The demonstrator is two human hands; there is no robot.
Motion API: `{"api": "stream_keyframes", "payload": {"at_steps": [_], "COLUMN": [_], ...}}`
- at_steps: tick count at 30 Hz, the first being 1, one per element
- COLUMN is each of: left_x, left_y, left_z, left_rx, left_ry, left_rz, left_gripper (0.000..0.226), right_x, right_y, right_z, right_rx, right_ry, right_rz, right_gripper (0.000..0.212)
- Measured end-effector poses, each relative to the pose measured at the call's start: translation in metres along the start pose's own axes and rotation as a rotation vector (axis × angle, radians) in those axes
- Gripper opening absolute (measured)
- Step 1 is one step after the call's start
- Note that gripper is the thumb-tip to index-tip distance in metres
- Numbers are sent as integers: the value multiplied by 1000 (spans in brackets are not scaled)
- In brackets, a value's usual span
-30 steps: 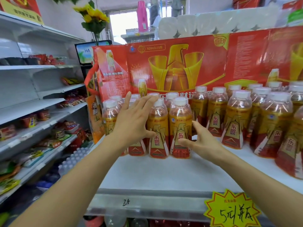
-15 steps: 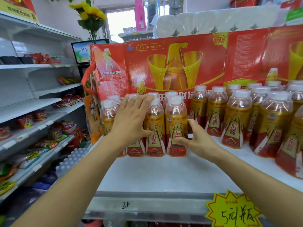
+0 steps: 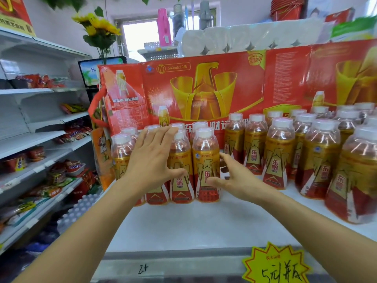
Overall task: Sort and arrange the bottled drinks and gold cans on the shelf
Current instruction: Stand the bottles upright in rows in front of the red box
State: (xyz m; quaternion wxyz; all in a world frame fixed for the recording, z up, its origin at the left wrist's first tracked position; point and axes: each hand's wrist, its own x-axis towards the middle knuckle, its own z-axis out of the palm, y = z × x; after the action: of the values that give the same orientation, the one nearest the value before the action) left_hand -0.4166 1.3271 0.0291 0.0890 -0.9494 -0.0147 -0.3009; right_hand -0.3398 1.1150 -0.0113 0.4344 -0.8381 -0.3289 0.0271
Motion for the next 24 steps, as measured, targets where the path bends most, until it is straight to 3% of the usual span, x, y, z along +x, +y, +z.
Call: {"api": "stream_keyframes", "payload": {"at_steps": [2, 7, 13, 16, 20, 24], "left_x": [4, 43, 100, 110, 111, 110], "left_y": [4, 34, 56, 59, 56, 55], "left_z": [-8, -32, -33, -29, -19, -18], "left_rx": [-80, -255, -306, -324, -325, -323], "left_ry": [-7, -52, -364, -483, -451, -442], "left_rz": [-8, 32, -77, -136, -165, -165], "left_gripper": [99, 85, 92, 85, 76, 70], "right_x": [2, 33, 84, 113, 144, 158], "right_y": [-1, -10, -17, -11, 0, 2], "right_z": [-26, -104, -142, -142, -133, -125], "right_rx": [-102, -334, -620, -728, -825, -871], "right_ry": [76, 270, 116, 76, 31, 103], "right_rz": [-44, -154, -111, -63, 43, 62], "right_gripper": [72, 43, 48, 48, 40, 45]}}
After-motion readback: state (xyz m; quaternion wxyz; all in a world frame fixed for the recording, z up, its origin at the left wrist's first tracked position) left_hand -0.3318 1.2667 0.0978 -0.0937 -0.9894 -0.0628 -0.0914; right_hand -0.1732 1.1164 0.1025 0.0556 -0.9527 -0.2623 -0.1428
